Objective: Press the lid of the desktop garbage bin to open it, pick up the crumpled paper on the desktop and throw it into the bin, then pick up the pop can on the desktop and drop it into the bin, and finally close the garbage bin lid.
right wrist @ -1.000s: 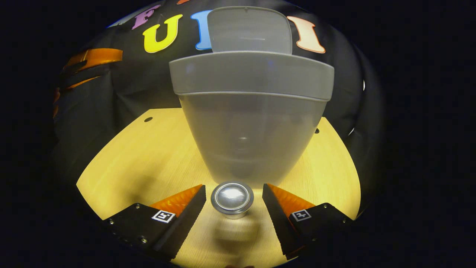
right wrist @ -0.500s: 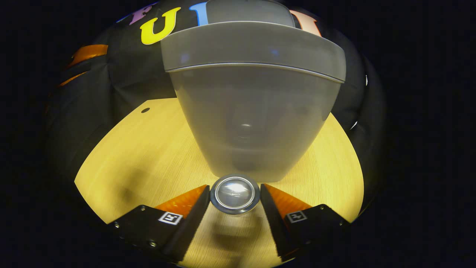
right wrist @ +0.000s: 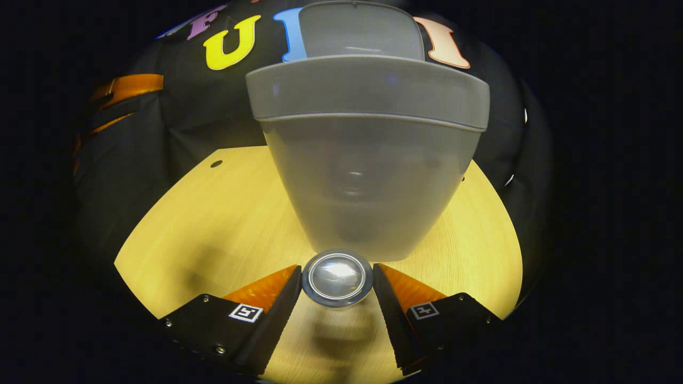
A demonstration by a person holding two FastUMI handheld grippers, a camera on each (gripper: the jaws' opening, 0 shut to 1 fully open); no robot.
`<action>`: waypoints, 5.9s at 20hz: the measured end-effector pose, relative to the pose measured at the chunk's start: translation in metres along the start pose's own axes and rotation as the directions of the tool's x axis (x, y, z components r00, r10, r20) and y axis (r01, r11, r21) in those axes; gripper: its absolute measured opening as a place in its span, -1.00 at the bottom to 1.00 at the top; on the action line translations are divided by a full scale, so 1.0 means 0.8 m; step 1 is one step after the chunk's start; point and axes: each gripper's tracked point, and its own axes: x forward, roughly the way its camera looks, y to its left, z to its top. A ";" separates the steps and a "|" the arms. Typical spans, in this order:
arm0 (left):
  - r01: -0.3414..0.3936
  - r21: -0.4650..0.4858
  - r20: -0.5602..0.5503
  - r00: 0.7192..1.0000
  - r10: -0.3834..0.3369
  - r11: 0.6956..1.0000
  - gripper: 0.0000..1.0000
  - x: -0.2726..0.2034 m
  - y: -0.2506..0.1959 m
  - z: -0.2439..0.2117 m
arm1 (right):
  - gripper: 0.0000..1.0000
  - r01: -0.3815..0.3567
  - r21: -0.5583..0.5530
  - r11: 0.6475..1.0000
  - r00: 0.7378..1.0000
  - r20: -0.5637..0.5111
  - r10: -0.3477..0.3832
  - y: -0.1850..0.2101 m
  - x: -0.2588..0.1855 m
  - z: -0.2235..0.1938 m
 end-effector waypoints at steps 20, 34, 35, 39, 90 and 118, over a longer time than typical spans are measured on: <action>-0.030 -0.018 -0.008 1.000 0.030 0.999 1.00 -0.018 0.022 -0.014 | 0.69 -0.271 -0.051 0.961 0.860 0.435 0.266 0.100 -0.139 0.230; -0.019 -0.030 -0.021 1.000 0.019 0.999 1.00 -0.012 0.014 -0.018 | 0.68 -0.203 0.107 0.973 0.806 0.582 0.104 -0.004 -0.135 0.322; -0.020 -0.030 -0.022 1.000 0.020 0.999 1.00 -0.011 0.015 -0.020 | 0.68 -0.199 0.123 0.972 0.806 0.585 0.091 -0.013 -0.132 0.326; -0.024 -0.021 -0.027 0.999 0.024 0.999 1.00 -0.005 0.017 -0.020 | 0.68 -0.148 0.150 0.978 0.817 0.576 0.035 -0.044 -0.114 0.331; -0.073 -0.042 -0.061 0.996 0.071 0.996 1.00 0.032 0.067 -0.009 | 0.70 0.027 0.086 0.996 0.678 0.731 -0.082 -0.069 -0.128 0.496; -0.039 -0.047 -0.068 0.997 0.036 0.998 0.92 0.027 0.050 -0.016 | 0.71 0.142 0.047 0.989 0.740 0.659 -0.138 -0.076 -0.124 0.451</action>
